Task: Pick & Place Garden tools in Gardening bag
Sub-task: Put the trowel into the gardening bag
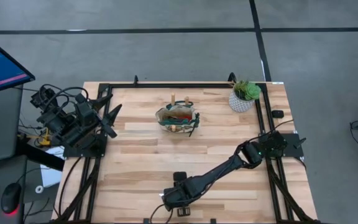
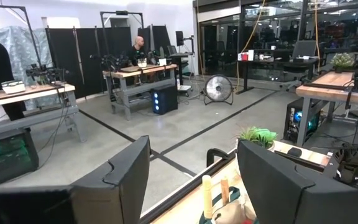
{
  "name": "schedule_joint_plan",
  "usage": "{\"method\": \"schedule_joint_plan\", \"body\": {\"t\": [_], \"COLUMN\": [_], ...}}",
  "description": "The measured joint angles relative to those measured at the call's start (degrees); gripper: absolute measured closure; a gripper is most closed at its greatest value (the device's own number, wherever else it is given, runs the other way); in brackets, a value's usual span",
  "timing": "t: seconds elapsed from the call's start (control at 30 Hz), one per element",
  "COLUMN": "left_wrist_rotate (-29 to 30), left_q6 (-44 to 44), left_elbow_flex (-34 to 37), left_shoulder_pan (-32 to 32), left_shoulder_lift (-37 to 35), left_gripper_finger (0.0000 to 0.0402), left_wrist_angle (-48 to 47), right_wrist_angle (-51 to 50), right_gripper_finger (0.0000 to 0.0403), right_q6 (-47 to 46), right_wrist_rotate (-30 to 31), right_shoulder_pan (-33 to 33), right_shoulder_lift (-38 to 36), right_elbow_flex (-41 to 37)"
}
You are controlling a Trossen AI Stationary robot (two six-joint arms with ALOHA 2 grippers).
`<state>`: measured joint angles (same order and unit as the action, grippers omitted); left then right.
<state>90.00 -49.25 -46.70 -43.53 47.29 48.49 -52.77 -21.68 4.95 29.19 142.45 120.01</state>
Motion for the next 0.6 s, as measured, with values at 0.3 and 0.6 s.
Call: {"method": "schedule_joint_plan", "body": {"t": [0.3,0.6], "left_wrist_rotate": [0.0,0.0], "left_q6": [0.0,0.0], "left_elbow_flex": [0.0,0.0], "left_shoulder_pan": [0.0,0.0], "left_shoulder_lift": [0.0,-0.1], "left_gripper_finger": [0.0188,0.0188], "left_wrist_angle": [0.0,0.0], "right_wrist_angle": [-2.7,0.7], "right_gripper_finger": [0.0352,0.0346], "right_q6": [-3.7,-5.9], "right_wrist_rotate": [-0.7,14.4], "right_shoulder_pan": [-1.6,-2.2], "right_shoulder_lift": [-0.1,-4.6], "right_elbow_flex": [-0.1,-0.7]}}
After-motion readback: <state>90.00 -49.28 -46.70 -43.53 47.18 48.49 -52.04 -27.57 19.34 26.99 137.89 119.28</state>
